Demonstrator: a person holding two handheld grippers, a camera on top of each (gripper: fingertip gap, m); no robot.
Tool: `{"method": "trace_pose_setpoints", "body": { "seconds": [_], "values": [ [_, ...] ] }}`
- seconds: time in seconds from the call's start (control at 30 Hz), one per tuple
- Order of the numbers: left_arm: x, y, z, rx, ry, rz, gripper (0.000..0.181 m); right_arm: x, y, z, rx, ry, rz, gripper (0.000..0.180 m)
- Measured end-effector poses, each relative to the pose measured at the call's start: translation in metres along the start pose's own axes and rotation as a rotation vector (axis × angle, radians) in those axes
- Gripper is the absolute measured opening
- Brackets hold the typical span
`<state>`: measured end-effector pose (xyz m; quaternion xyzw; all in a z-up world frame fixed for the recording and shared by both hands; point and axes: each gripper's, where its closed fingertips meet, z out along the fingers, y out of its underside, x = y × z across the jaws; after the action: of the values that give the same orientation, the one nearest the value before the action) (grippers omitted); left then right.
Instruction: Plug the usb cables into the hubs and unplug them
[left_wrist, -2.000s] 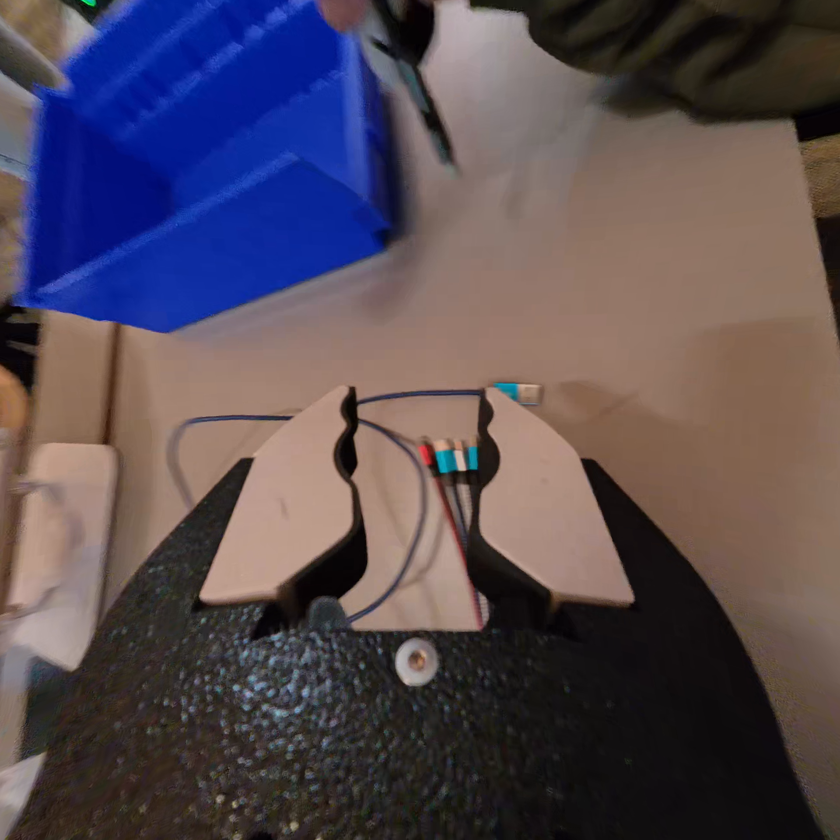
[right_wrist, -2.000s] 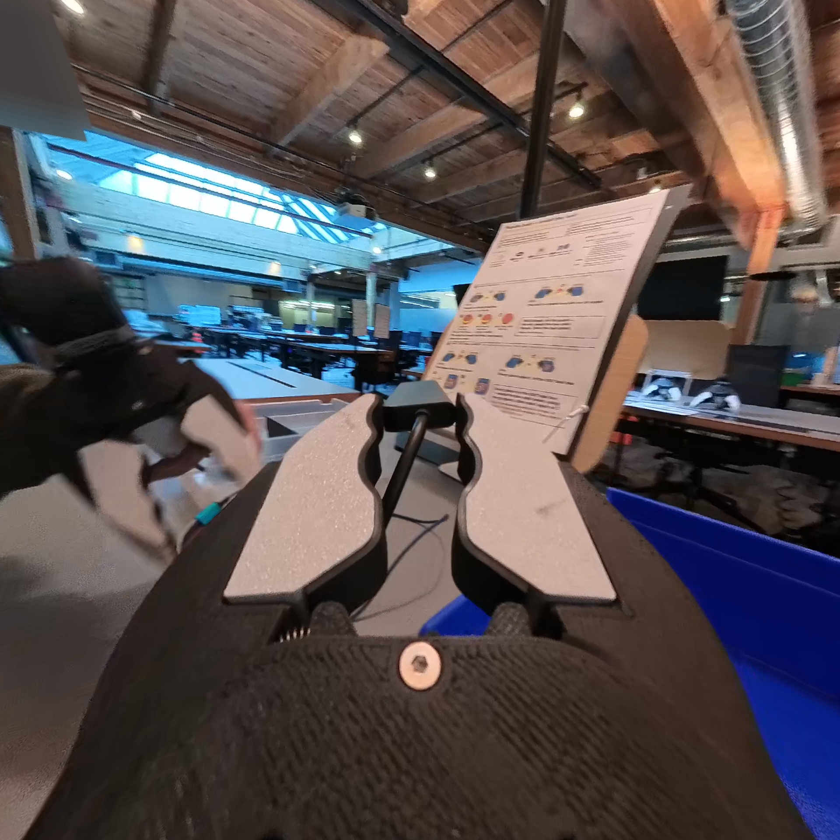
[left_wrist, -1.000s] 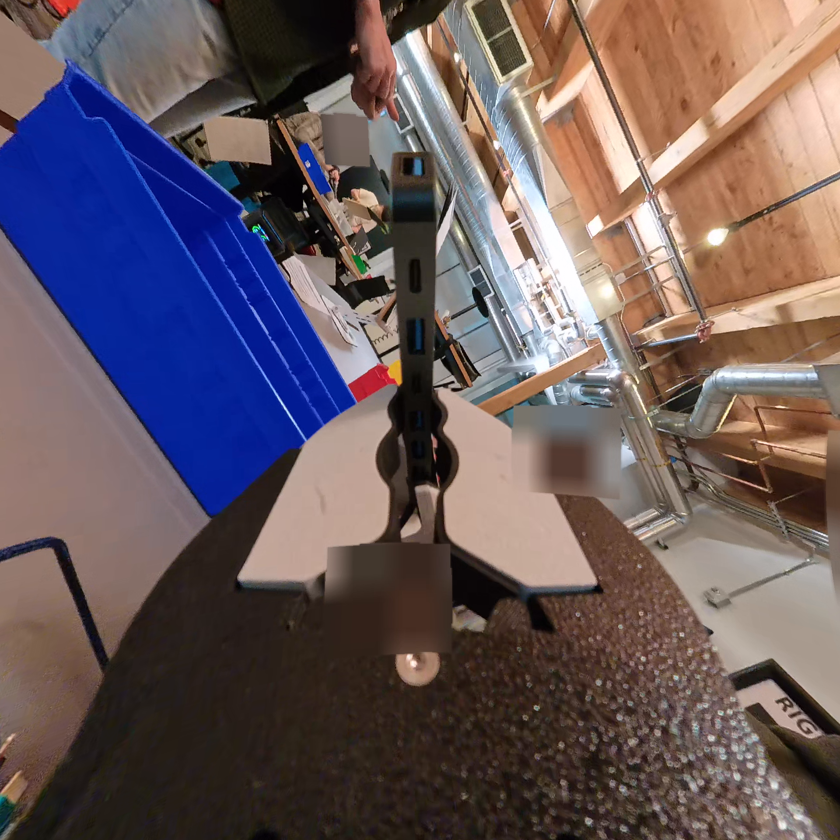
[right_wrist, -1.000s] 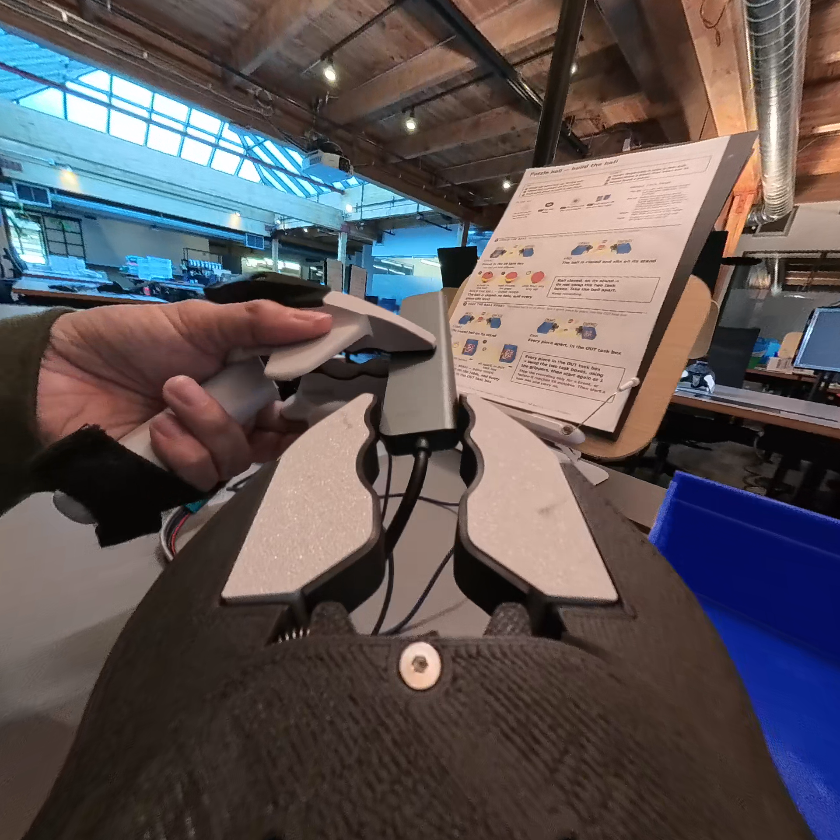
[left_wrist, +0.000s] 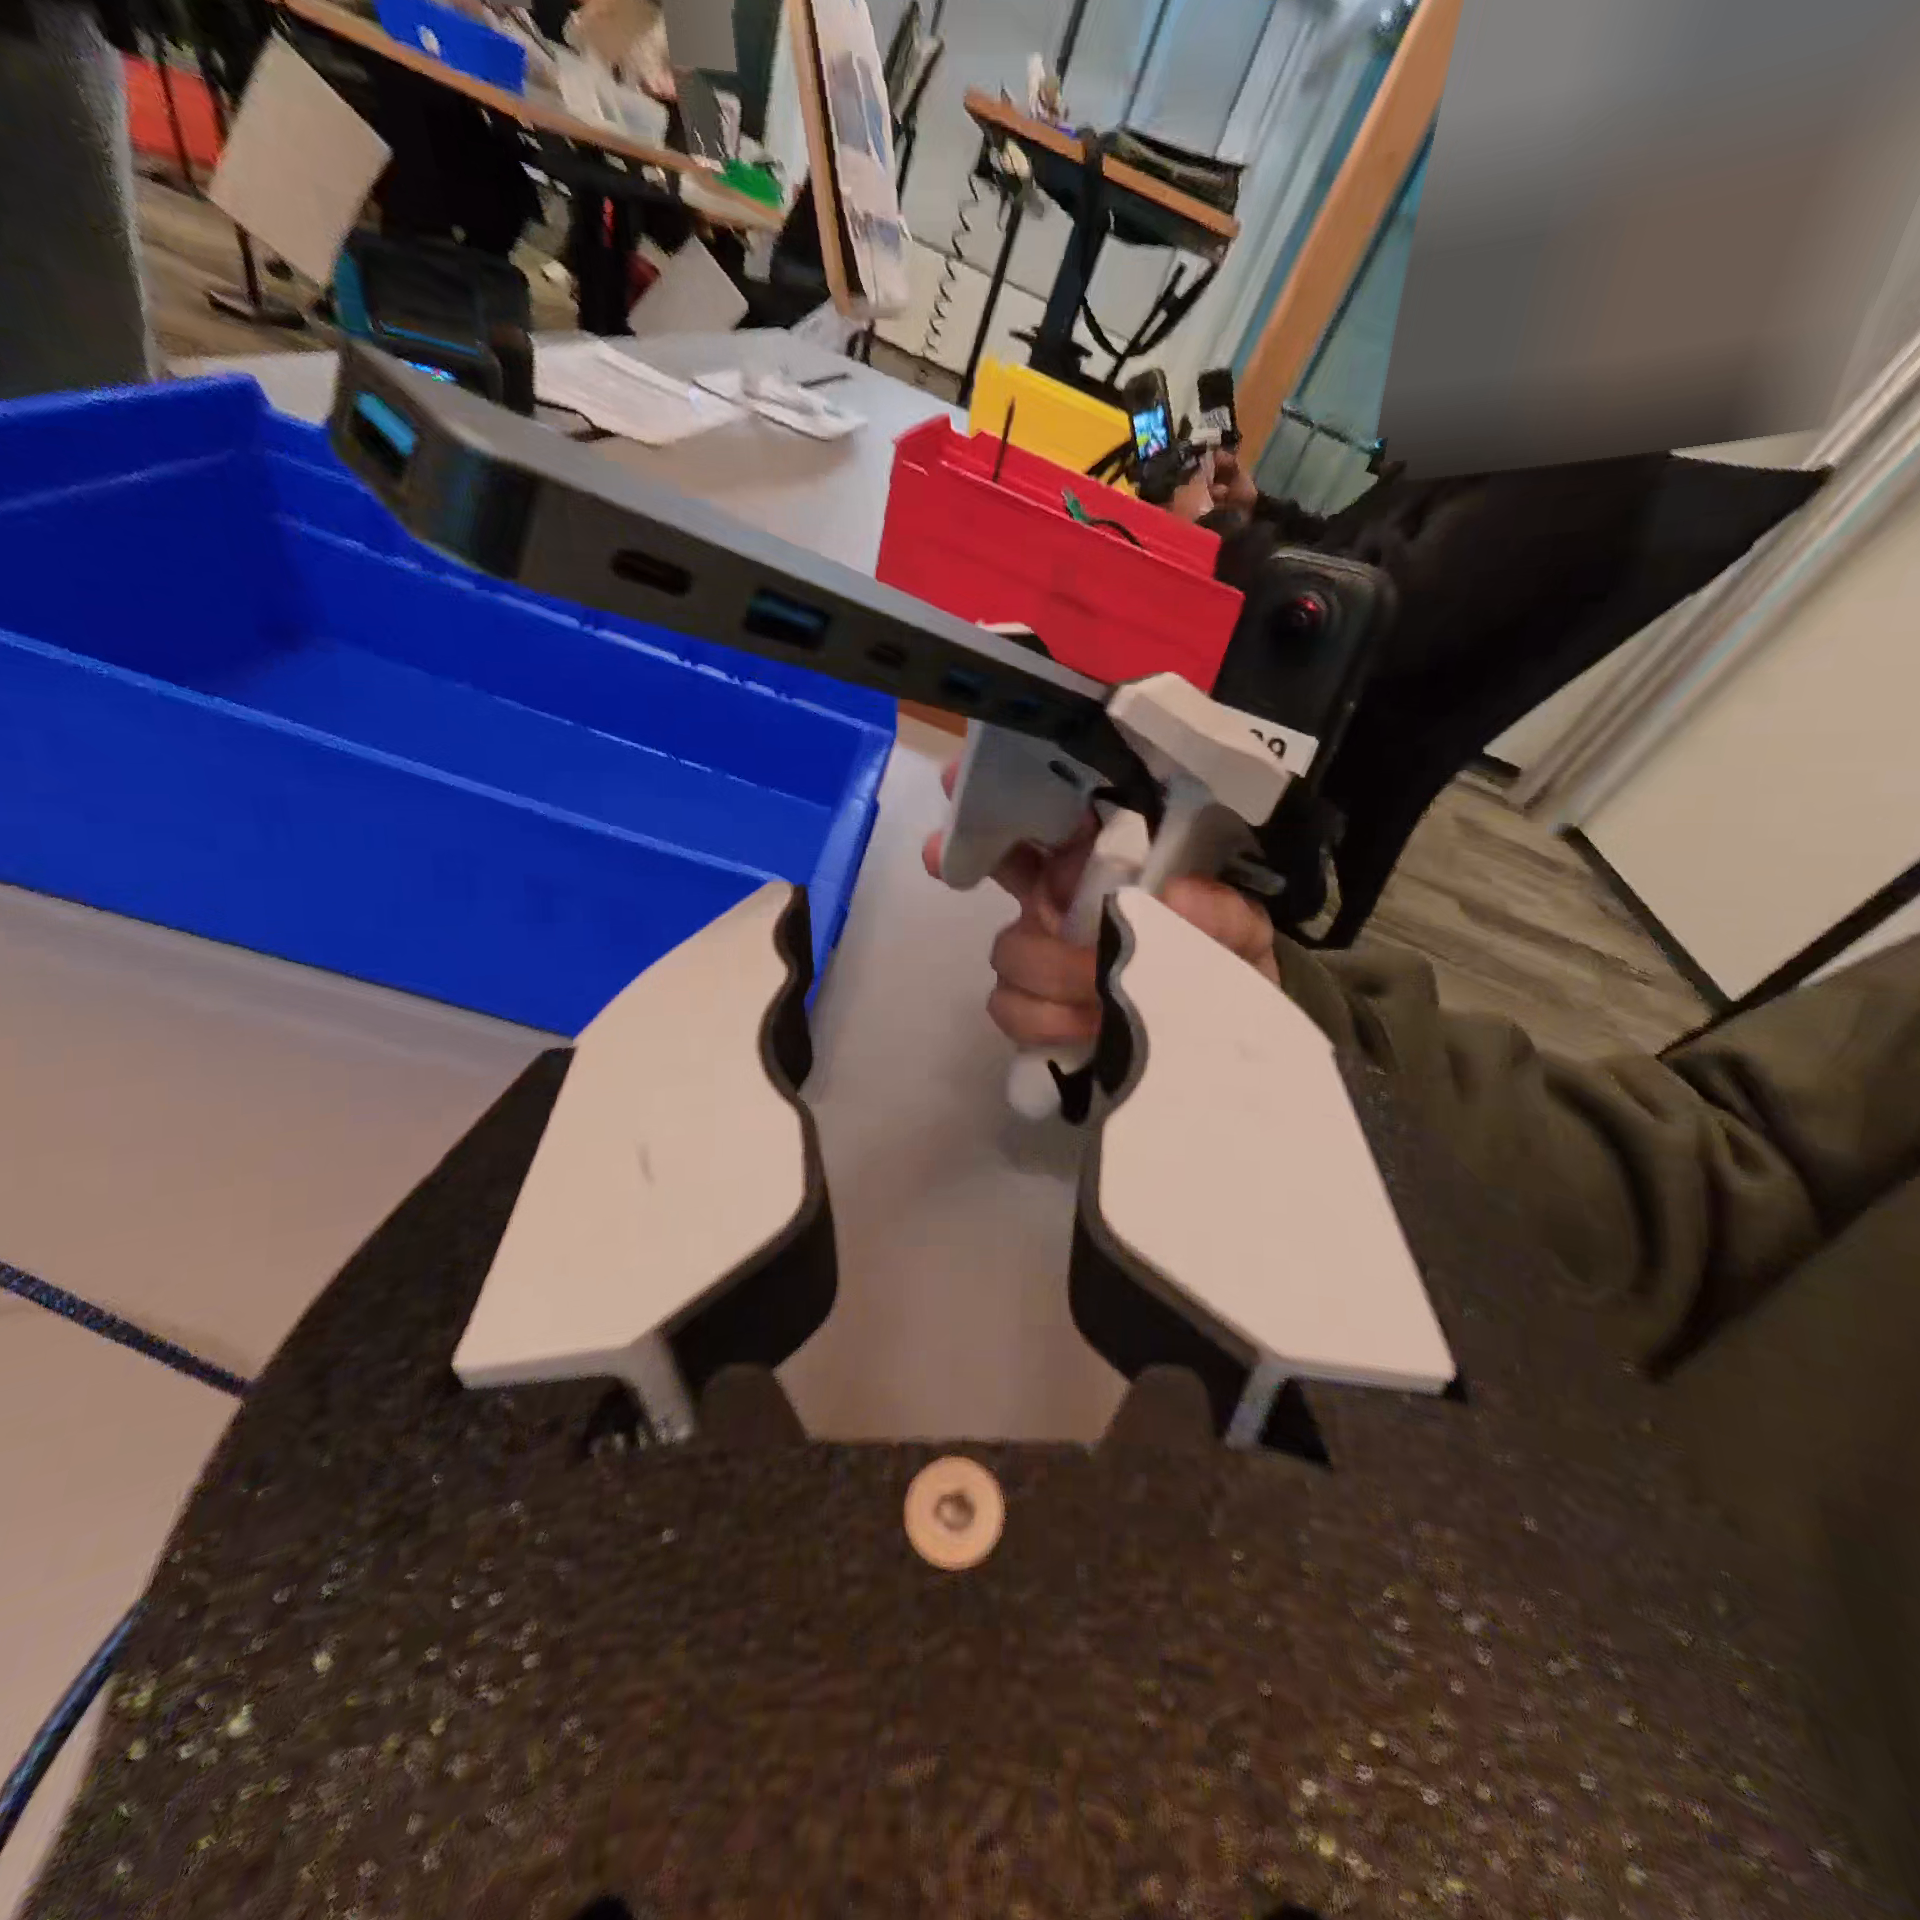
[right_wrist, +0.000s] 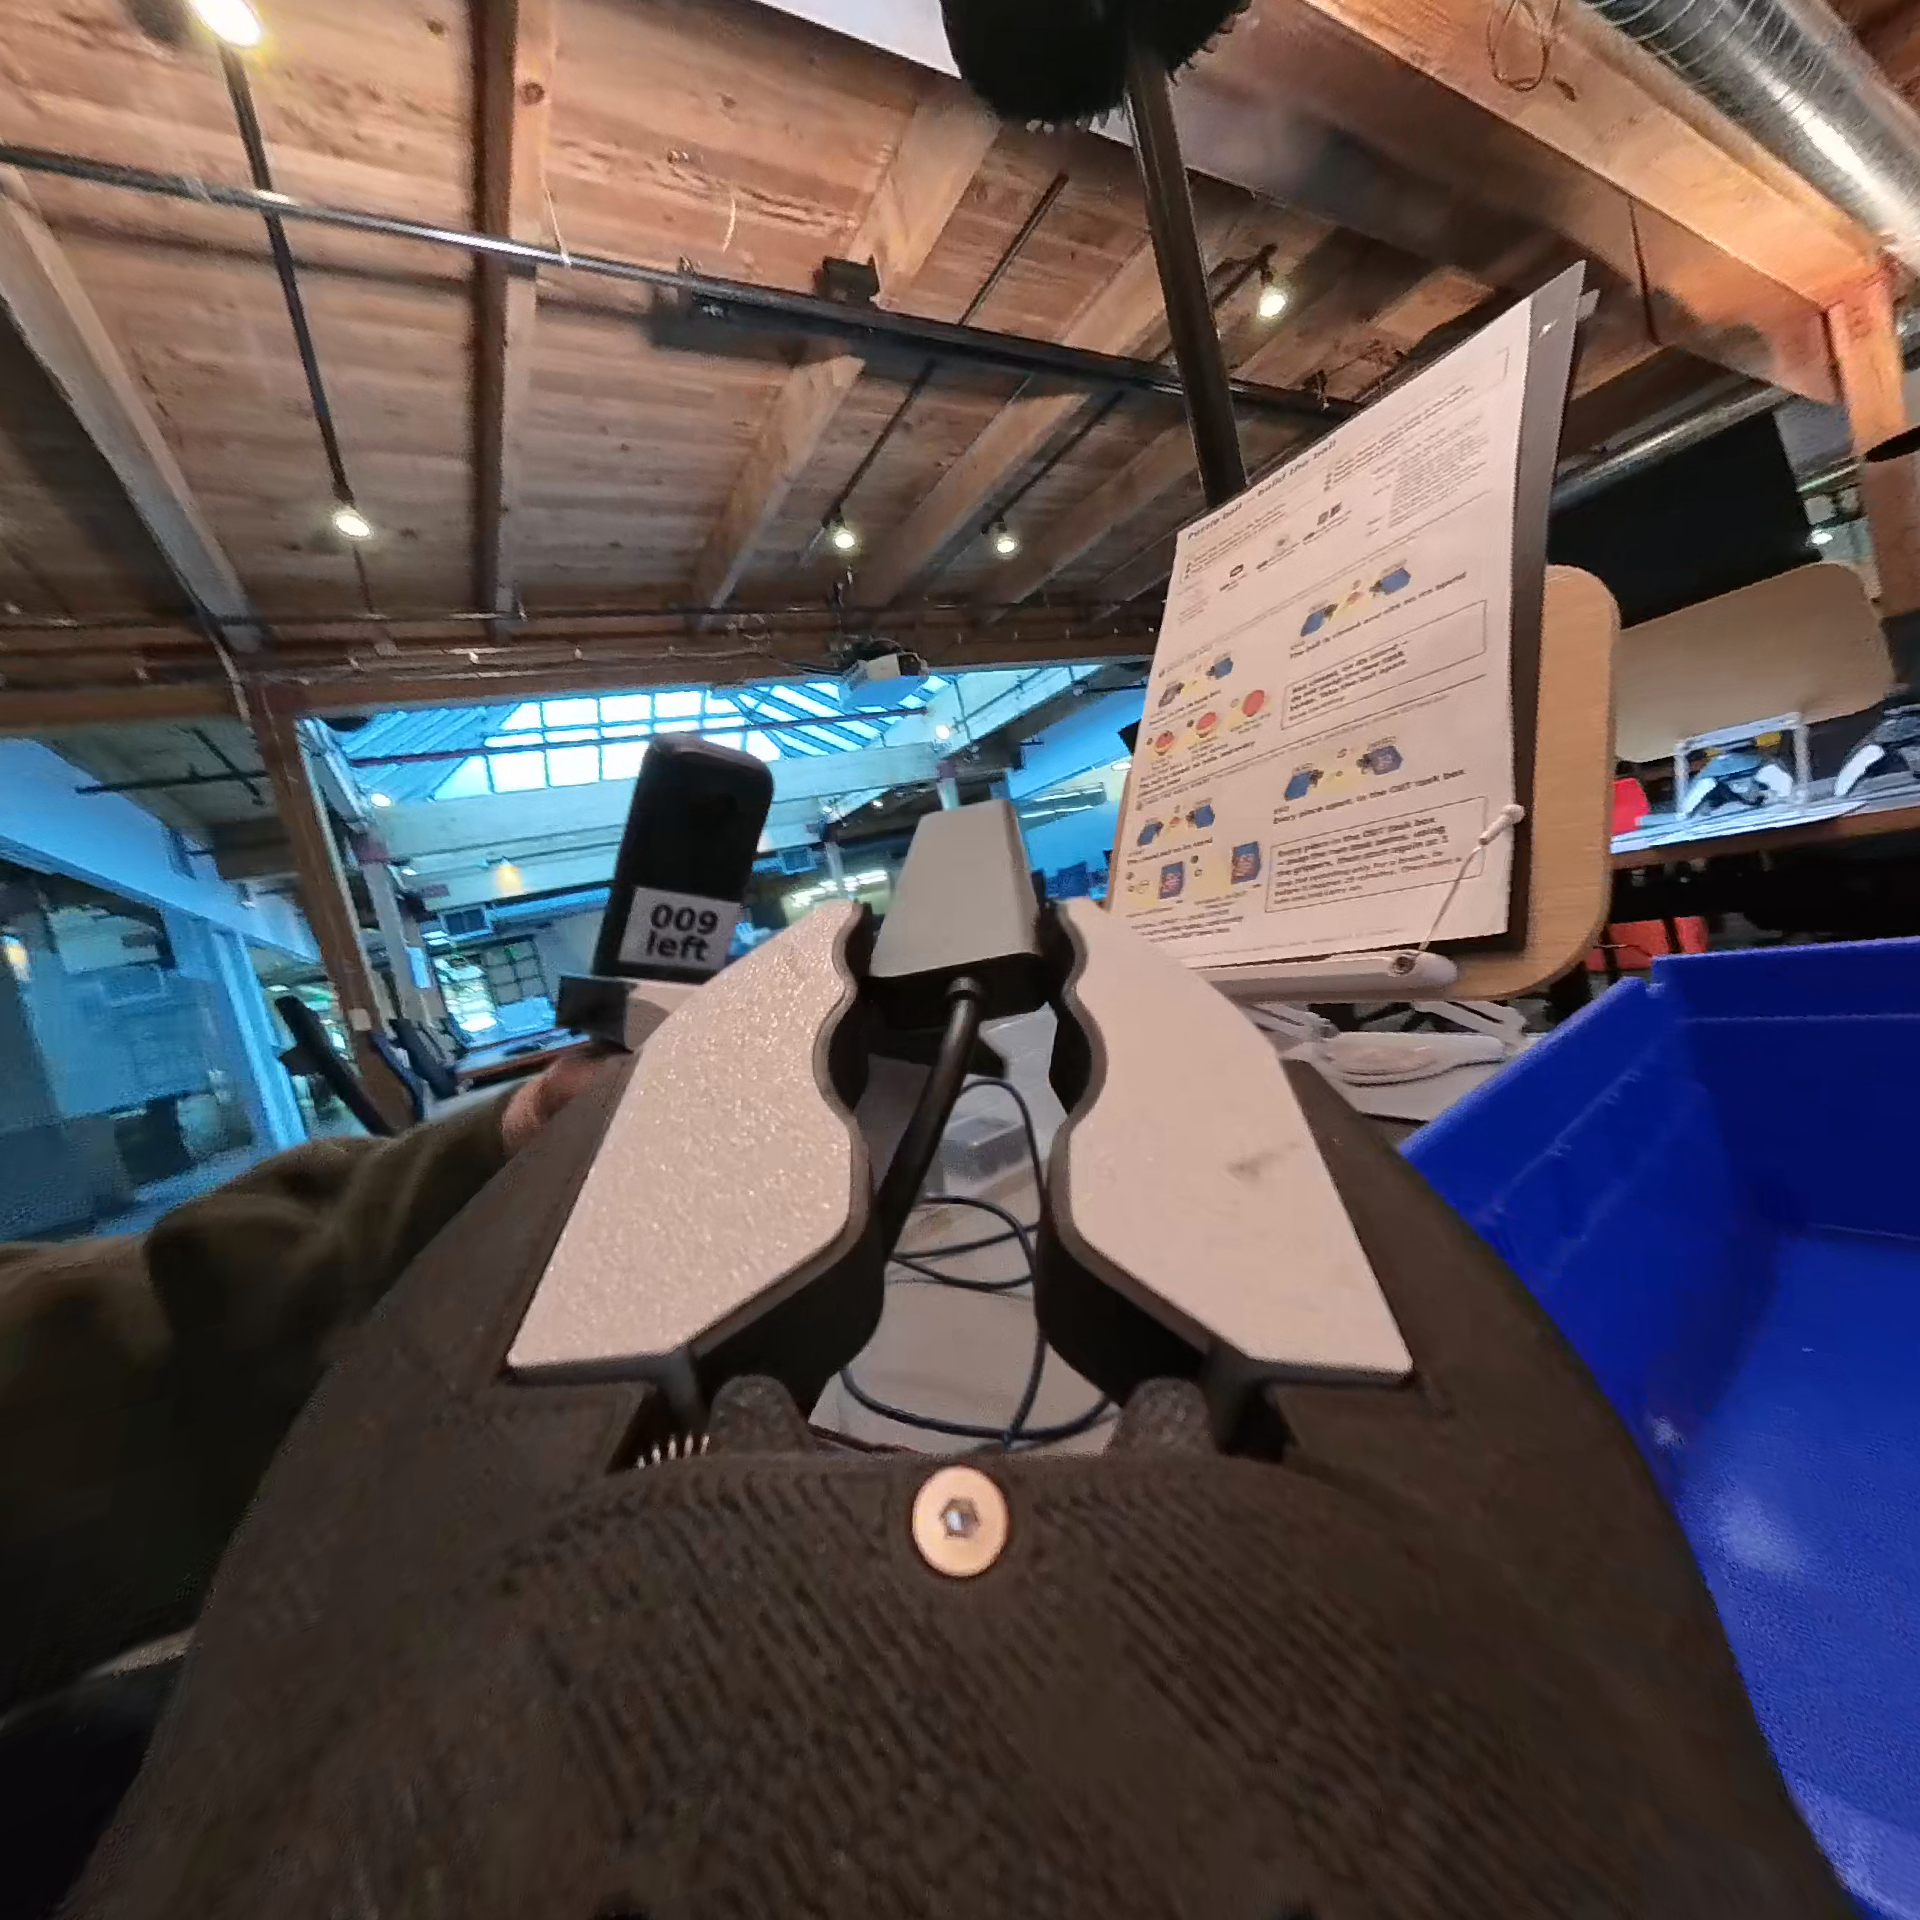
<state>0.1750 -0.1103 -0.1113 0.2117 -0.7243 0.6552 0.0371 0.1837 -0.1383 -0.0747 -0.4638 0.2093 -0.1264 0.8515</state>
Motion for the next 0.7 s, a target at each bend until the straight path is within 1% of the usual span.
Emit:
{"method": "trace_pose_setpoints", "body": {
  "seconds": [0.03,0.1,0.17,0.23,0.27,0.3,0.37,0.4,0.43,0.53,0.6,0.7],
  "values": [
    [0.000,-0.001,0.002,0.020,-0.005,0.008,0.053,-0.001,0.000,0.001,0.004,-0.008,0.019,0.032],
    [0.003,-0.009,0.004,0.084,0.016,-0.007,0.061,-0.003,0.002,0.002,0.009,-0.030,0.059,0.032],
    [0.006,-0.017,0.000,0.132,0.058,-0.050,0.061,-0.002,0.001,0.004,0.037,-0.034,0.118,0.032],
    [0.005,-0.017,-0.006,0.128,0.042,-0.047,0.061,0.000,0.001,0.004,0.054,-0.036,0.159,0.032],
    [0.006,-0.010,-0.010,0.084,0.036,0.009,0.057,0.002,0.001,0.003,0.053,-0.029,0.156,0.032],
    [0.007,0.003,-0.014,0.008,0.028,0.102,0.053,0.003,0.002,0.002,0.040,-0.022,0.145,0.032],
    [-0.001,0.036,-0.025,-0.199,-0.036,0.339,0.049,0.008,0.003,0.000,0.005,0.008,0.091,0.032],
    [-0.003,0.051,-0.032,-0.301,-0.042,0.456,0.047,0.010,0.004,-0.001,-0.013,0.023,0.060,0.032],
    [-0.002,0.067,-0.039,-0.410,-0.006,0.537,0.045,0.012,0.004,-0.003,-0.030,0.029,0.036,0.032],
    [0.002,0.100,-0.053,-0.674,0.128,0.620,0.039,0.015,0.001,-0.007,-0.034,0.039,0.008,0.032],
    [-0.002,0.111,-0.053,-0.785,0.185,0.709,0.034,0.016,-0.002,-0.009,-0.017,0.033,0.024,0.032],
    [-0.017,0.128,-0.053,-0.992,0.255,0.858,0.034,0.018,-0.001,-0.011,-0.025,0.035,0.012,0.032]
  ]
}}
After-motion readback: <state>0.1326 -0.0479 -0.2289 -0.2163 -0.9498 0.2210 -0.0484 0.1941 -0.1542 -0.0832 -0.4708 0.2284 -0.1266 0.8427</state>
